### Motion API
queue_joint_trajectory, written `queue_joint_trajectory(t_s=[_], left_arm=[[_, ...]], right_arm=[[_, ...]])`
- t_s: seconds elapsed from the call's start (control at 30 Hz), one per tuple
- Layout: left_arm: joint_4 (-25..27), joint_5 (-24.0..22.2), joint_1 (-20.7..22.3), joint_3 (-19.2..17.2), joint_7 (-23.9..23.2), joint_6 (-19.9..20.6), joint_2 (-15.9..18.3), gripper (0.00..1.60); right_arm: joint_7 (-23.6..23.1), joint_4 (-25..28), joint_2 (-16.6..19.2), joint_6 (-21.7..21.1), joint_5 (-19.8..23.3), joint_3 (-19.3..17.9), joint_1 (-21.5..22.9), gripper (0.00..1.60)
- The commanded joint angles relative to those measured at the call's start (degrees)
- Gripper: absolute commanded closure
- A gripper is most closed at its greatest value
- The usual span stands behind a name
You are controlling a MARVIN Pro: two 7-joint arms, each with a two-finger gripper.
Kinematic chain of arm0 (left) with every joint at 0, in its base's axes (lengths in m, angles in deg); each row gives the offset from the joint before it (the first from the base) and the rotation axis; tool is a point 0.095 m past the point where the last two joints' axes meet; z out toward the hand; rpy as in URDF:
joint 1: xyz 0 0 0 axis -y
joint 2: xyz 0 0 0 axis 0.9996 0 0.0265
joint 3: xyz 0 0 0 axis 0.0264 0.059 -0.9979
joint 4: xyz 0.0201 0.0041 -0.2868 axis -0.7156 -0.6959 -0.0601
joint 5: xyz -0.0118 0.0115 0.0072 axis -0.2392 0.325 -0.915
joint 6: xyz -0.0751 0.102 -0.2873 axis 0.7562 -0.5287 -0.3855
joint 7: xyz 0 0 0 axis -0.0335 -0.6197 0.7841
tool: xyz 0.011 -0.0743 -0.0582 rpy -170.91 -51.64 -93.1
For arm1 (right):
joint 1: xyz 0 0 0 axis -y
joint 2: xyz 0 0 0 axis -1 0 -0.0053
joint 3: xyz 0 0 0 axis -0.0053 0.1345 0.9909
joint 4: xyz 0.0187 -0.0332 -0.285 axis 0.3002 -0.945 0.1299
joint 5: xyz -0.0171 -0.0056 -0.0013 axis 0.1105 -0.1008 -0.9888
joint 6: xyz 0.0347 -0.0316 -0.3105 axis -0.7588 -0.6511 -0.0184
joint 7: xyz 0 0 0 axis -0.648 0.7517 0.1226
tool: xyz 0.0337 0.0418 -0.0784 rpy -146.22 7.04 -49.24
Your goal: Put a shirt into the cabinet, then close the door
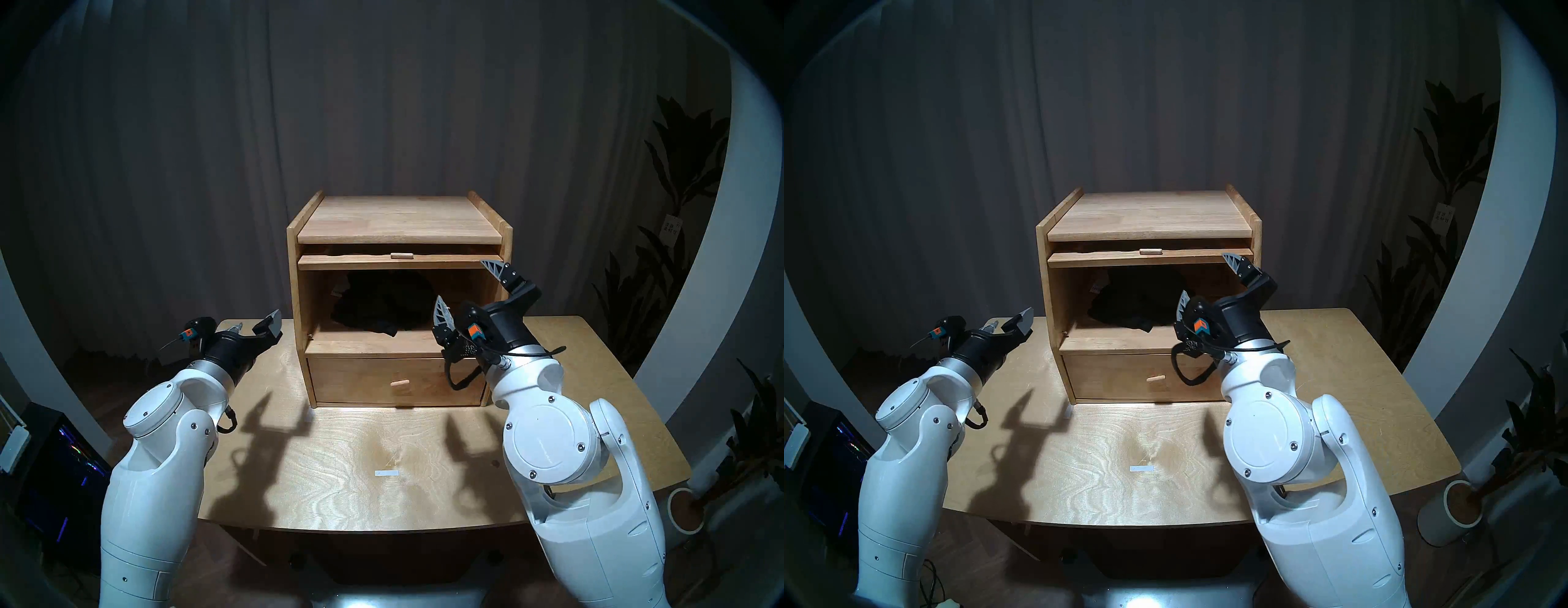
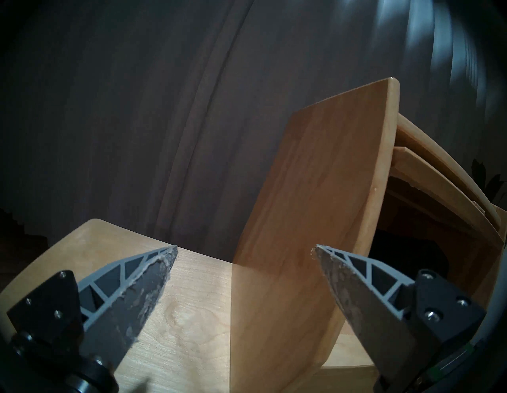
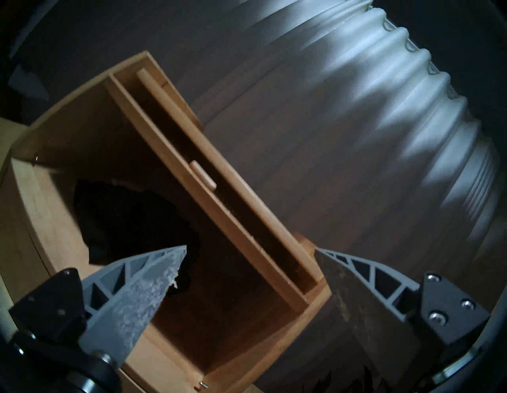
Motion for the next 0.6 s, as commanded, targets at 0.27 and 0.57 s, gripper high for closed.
queue_joint_trajectory(t_s=[0.27, 0.57], left_arm=[[-0.1, -2.03, 3.5, 1.55, -2.23, -0.45, -0.12, 0.0], [-2.73, -3.3, 5.44, -0.33, -2.03, -0.96, 0.26, 0.0]], right_arm=[[1.89, -3.12, 8.17, -8.74, -20.94, -1.61, -3.0, 0.0], [0.51, -4.74, 12.79, -9.34, -34.34, 1.29, 2.6, 0.0]])
